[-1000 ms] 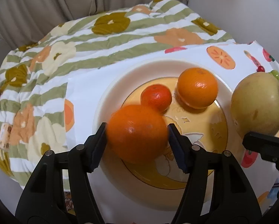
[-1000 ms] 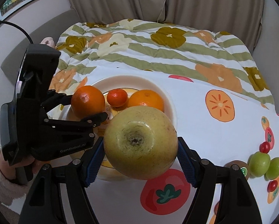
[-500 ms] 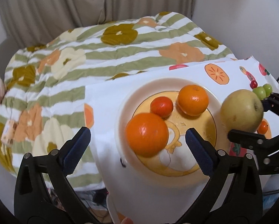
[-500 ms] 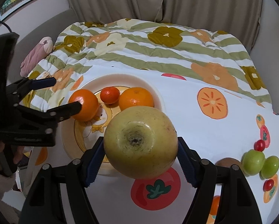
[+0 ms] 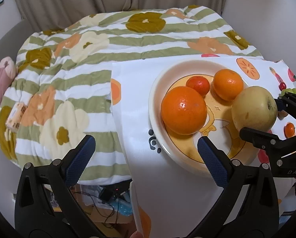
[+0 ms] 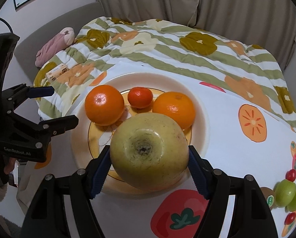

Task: Organize fruits
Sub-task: 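Lower the yellow apple into the bowl and open the right tool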

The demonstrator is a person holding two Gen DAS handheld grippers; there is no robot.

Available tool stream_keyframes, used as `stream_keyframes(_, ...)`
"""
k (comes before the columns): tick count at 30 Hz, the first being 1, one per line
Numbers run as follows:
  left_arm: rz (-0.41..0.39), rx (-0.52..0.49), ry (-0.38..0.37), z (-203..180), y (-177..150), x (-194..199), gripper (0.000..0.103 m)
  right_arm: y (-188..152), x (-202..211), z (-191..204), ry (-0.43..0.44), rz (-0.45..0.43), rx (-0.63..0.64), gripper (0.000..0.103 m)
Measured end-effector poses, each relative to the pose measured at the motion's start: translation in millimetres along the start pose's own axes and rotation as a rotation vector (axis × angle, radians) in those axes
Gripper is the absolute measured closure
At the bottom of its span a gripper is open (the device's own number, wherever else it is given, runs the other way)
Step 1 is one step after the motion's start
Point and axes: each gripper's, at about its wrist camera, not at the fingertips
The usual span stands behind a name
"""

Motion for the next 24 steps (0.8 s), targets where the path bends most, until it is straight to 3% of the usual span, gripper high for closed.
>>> stream_keyframes(14,0.006,0.015,0.011,0,-3,-5,0.0,2,-10,-4,0.007,0.001,-0.026,0.031)
stream_keyframes(15,0.003,0.018,0.01,0,-4,-4,0.0,2,-6,-5,0.019,-0.02,-0.03,0.028)
stream_keyframes(17,-0.001,0.027,0.004,0,-5,-1,0.0,4,5,-6,0.02,-0.079,-0.033,0.003)
stream_keyframes(20,-0.003,0.033,0.003,-1,-7,3,0.0,5,15,-6,0.017,-0.113,-0.031,0.0)
stream_keyframes(24,-0.014,0.024,0.015,-4,-7,12,0.0,6,18,-10,0.019,-0.09,-0.048,0.0)
Point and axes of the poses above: each gripper's, at about its wrist camera, not at the fingertips, and x roughly against the way its jaws point, z to its left, y to its top, and after that the axes turned 7 degrees about z, right-handed
